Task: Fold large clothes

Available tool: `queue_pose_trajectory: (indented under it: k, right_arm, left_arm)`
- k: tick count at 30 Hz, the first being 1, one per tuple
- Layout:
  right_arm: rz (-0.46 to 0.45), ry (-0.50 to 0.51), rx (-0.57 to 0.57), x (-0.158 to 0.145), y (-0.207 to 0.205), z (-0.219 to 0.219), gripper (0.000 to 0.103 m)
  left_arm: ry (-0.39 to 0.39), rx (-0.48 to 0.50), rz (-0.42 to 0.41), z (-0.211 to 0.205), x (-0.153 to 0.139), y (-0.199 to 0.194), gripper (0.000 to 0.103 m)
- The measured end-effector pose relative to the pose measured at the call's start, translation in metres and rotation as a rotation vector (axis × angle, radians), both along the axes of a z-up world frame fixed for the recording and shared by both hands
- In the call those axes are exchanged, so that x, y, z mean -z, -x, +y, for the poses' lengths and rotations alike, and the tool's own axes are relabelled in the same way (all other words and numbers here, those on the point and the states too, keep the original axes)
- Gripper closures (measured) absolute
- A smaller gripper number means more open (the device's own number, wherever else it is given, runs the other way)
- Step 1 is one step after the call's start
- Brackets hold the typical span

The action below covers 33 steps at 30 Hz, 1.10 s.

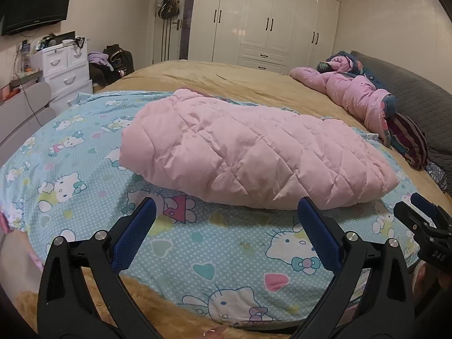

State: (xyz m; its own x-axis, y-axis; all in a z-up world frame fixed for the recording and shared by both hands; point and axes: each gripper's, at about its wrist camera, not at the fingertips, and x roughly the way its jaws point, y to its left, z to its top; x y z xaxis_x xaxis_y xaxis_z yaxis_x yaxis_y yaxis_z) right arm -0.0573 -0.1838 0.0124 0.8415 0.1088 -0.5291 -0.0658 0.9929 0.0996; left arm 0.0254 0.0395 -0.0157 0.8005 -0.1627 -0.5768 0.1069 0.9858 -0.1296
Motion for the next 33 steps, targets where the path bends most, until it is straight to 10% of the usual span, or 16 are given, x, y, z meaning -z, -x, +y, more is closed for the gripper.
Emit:
queue_pose_trajectory:
  k: [33]
  right_arm:
    - [0.002, 0.003, -0.008, 0.0018, 0.0031, 0.0022, 0.004]
  left_arm:
    - [-0.020, -0.007, 0.013, -0.0002, 0.0020, 0.0029, 0.009]
